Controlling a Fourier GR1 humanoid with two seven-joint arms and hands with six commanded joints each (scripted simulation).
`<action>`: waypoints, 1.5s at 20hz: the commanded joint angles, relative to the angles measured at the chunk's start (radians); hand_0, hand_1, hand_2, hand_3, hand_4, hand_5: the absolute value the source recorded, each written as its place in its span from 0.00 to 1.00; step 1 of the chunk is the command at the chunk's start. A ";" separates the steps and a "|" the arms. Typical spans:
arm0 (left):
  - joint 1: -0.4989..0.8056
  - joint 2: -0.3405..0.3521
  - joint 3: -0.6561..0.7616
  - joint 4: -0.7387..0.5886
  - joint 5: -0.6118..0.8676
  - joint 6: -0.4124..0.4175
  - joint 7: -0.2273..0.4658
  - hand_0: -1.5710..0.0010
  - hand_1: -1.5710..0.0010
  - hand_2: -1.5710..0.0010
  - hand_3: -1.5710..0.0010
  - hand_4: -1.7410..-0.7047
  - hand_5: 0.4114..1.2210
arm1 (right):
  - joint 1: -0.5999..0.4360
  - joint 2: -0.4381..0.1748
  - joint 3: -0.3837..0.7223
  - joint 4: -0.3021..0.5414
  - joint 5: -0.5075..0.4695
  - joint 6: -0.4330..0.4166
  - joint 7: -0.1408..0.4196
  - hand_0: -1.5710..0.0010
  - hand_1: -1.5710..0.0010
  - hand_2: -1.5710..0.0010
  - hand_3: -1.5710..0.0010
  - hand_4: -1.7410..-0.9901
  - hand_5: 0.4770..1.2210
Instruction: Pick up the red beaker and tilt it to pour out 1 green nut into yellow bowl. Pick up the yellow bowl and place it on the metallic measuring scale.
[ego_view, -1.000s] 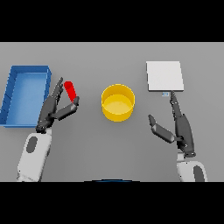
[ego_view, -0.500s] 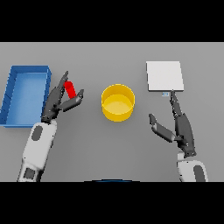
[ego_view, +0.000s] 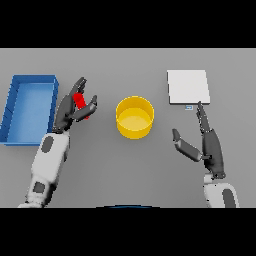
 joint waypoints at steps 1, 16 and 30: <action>-0.007 -0.005 0.011 0.008 0.008 0.008 -0.002 0.82 0.79 0.77 0.81 0.28 0.46 | 0.007 0.000 0.004 -0.006 0.005 0.000 0.004 1.00 1.00 1.00 1.00 0.64 0.22; -0.039 -0.026 -0.002 -0.019 0.017 0.080 -0.010 0.03 0.03 0.03 0.04 0.06 0.88 | 0.011 0.006 0.006 0.002 0.015 -0.010 0.002 1.00 1.00 1.00 1.00 0.64 0.23; -0.110 0.134 -0.286 -0.198 -0.203 0.032 0.258 0.00 0.00 0.00 0.01 0.01 0.87 | 0.010 0.005 0.022 -0.014 0.039 -0.008 0.025 1.00 1.00 1.00 1.00 0.65 0.27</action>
